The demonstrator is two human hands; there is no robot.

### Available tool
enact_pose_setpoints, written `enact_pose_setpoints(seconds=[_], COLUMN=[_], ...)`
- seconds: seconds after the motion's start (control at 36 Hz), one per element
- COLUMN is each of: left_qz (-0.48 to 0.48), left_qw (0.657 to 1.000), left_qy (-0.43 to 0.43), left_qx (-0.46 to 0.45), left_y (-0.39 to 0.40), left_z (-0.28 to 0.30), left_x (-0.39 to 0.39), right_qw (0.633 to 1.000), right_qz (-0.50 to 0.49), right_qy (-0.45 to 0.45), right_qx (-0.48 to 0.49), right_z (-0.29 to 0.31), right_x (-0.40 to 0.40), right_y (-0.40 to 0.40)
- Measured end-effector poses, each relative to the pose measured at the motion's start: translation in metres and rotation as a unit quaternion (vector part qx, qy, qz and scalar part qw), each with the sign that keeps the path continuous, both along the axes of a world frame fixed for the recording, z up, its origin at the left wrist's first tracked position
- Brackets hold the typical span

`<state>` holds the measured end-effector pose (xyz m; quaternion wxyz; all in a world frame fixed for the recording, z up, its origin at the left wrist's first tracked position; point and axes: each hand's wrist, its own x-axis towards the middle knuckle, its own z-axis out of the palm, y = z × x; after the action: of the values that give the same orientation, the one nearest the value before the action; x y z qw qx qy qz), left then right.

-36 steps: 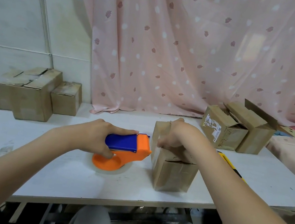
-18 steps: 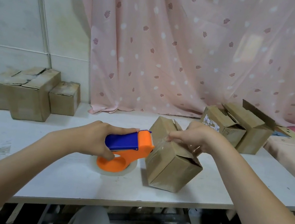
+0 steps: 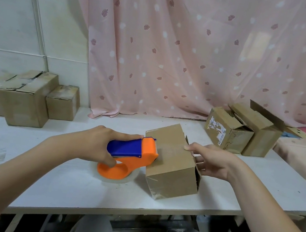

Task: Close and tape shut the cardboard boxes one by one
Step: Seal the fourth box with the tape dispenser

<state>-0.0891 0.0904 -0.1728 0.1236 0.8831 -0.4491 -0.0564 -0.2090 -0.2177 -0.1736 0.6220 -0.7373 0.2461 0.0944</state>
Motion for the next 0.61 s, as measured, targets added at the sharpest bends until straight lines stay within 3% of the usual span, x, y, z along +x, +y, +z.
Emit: enact_pose_setpoints(seconds=[0.36,0.61], left_qz=[0.008,0.002], left_qw=[1.000,1.000], left_qy=[0.004,-0.005], left_qx=[-0.015,-0.013], left_y=[-0.017,-0.022], left_z=[-0.005,0.002], left_x=[-0.002,-0.004], right_qw=[1.000,0.994], right_qz=[-0.014,-0.025], right_qy=[0.018,0.027], right_qx=[0.010,-0.100], right_z=[-0.020,-0.021], right_x=[-0.013,-0.009], right_y=[0.002,0.026])
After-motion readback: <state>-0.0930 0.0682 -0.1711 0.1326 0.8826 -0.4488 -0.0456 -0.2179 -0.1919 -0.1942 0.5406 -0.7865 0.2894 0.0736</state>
